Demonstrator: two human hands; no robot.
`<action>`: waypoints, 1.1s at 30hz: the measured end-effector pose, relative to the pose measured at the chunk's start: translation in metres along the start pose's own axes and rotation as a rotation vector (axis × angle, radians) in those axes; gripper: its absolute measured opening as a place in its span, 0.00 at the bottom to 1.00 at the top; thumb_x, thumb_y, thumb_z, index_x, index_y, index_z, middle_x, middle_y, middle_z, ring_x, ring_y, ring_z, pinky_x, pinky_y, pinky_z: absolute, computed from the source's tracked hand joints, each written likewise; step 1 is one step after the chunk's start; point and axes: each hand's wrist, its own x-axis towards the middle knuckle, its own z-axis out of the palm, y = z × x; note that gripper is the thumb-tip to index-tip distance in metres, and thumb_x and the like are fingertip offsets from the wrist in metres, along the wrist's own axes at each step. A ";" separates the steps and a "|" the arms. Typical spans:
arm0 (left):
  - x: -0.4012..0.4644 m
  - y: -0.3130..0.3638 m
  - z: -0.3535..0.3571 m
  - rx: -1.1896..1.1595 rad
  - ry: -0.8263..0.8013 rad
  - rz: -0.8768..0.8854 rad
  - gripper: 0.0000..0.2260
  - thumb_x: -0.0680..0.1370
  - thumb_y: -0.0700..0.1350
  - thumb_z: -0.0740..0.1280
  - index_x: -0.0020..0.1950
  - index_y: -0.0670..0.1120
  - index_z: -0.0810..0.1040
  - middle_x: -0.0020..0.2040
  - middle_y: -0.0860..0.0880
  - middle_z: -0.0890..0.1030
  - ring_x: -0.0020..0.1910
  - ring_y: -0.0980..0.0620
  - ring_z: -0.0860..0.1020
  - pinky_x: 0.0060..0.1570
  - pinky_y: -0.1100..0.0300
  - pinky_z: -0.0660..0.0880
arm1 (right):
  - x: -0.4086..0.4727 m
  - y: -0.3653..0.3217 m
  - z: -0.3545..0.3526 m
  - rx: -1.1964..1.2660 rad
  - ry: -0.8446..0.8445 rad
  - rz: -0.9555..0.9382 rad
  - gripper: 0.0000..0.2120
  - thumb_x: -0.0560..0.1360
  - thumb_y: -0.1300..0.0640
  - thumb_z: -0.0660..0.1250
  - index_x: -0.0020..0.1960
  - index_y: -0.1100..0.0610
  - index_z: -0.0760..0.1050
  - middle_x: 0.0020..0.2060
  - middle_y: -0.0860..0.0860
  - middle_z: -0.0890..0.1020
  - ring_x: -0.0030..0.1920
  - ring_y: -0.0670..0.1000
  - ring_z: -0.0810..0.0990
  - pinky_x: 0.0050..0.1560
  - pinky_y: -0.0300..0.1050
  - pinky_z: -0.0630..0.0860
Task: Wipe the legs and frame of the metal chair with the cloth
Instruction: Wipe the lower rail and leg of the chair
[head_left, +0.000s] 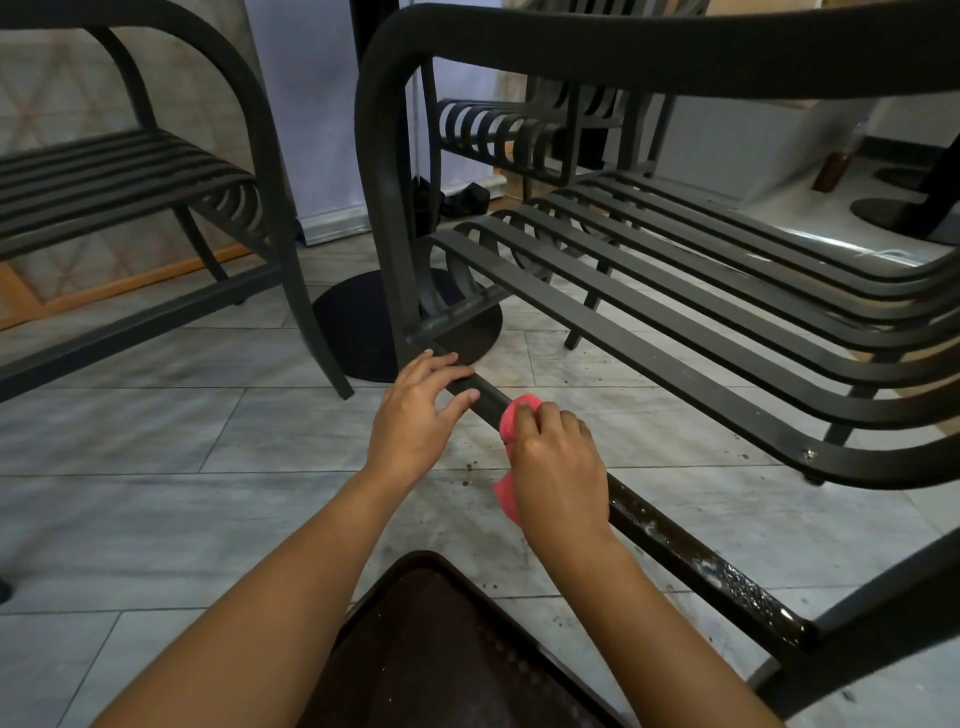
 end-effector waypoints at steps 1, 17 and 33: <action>0.000 -0.001 0.000 -0.001 -0.001 -0.001 0.15 0.76 0.54 0.64 0.62 0.56 0.76 0.67 0.56 0.73 0.71 0.57 0.60 0.64 0.59 0.55 | -0.001 0.001 0.001 0.003 0.017 0.006 0.22 0.64 0.60 0.75 0.55 0.65 0.77 0.44 0.58 0.81 0.44 0.56 0.80 0.49 0.48 0.77; -0.026 0.020 -0.002 0.031 0.027 0.143 0.14 0.76 0.50 0.66 0.61 0.50 0.77 0.64 0.52 0.74 0.67 0.54 0.68 0.63 0.55 0.66 | -0.019 0.019 -0.008 0.250 -0.022 0.025 0.24 0.61 0.58 0.77 0.55 0.57 0.75 0.49 0.54 0.77 0.46 0.53 0.75 0.46 0.44 0.73; -0.041 0.039 0.013 -0.008 0.005 0.180 0.11 0.76 0.50 0.66 0.57 0.50 0.80 0.60 0.53 0.77 0.65 0.55 0.69 0.63 0.62 0.62 | -0.015 0.017 -0.008 0.194 -0.074 -0.035 0.29 0.68 0.56 0.71 0.66 0.59 0.67 0.63 0.56 0.72 0.59 0.56 0.74 0.62 0.47 0.69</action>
